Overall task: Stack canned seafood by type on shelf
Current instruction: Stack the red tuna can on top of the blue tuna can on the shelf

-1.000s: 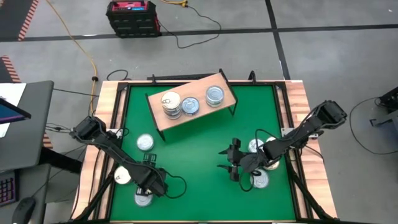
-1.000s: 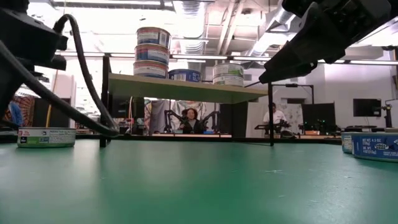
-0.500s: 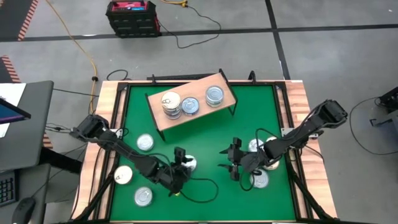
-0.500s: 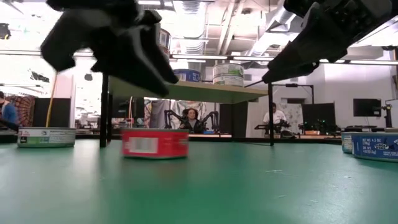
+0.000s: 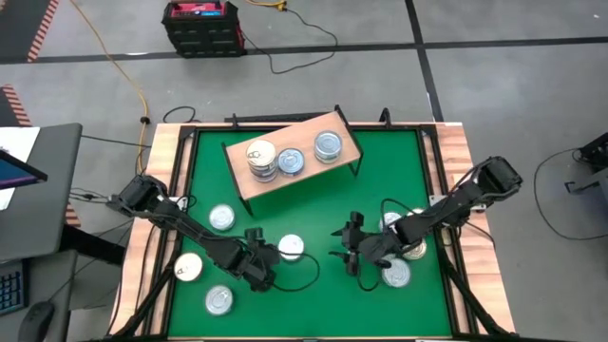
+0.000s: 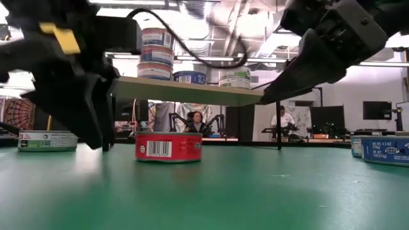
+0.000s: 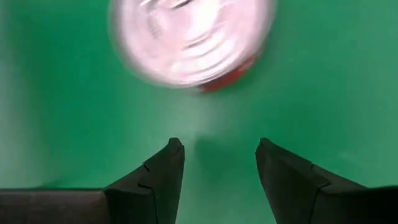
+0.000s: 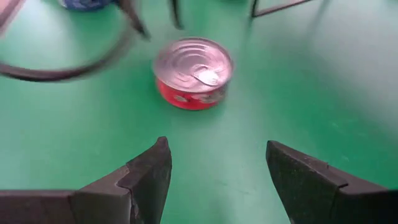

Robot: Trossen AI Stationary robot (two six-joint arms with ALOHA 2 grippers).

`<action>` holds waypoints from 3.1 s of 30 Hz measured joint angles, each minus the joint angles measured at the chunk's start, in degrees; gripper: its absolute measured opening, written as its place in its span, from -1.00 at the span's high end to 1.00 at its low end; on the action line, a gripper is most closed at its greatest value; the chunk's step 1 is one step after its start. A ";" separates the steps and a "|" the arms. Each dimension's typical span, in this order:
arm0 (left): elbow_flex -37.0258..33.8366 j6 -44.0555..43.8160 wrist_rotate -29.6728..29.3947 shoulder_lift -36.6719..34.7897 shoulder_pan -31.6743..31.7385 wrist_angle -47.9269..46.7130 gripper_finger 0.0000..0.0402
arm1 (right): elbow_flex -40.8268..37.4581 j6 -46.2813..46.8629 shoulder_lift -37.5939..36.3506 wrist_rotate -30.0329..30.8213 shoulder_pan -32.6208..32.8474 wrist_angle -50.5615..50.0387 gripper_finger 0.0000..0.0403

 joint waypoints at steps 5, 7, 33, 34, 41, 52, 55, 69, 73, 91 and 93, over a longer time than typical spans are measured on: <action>-5.64 0.73 -1.97 -0.04 1.94 8.87 0.06 | 2.45 -2.22 4.02 -4.79 -2.05 2.29 -0.42; -7.65 2.98 -2.04 -0.19 3.25 13.93 0.06 | 3.25 -2.98 5.79 -5.81 -2.64 1.66 -0.42; -8.82 14.70 2.68 2.67 10.32 35.66 0.06 | 4.96 2.06 6.95 -10.95 -7.49 -11.50 -0.42; -8.82 15.21 3.34 3.76 10.51 36.32 0.06 | 4.93 1.86 7.41 -11.10 -7.68 -10.85 -0.42; -5.35 17.67 1.63 7.30 11.61 36.74 0.06 | 5.02 0.51 10.05 -12.77 -8.27 -8.86 -0.42; 0.47 22.90 3.01 7.52 12.66 30.69 0.05 | 7.70 -2.90 11.98 -13.27 -8.97 -8.20 -0.42; 2.54 22.92 2.37 7.41 12.62 25.70 0.05 | 8.75 -2.94 10.12 -12.62 -8.65 -9.84 -0.42; 15.76 23.86 -5.64 7.41 11.84 7.81 0.05 | 9.22 -7.01 -1.35 -12.22 -9.72 -17.65 -0.42; 17.08 26.58 -10.48 7.30 10.57 6.48 0.05 | 9.21 -7.39 -4.03 -12.55 -10.08 -18.81 -0.42; 17.12 28.78 -23.20 2.42 9.10 5.65 0.06 | 9.26 -12.70 -11.50 -12.65 -13.69 -18.56 -0.42; 17.12 28.86 -23.58 1.20 9.41 5.62 0.06 | 9.26 -14.32 -12.27 -12.66 -14.48 -18.31 -0.42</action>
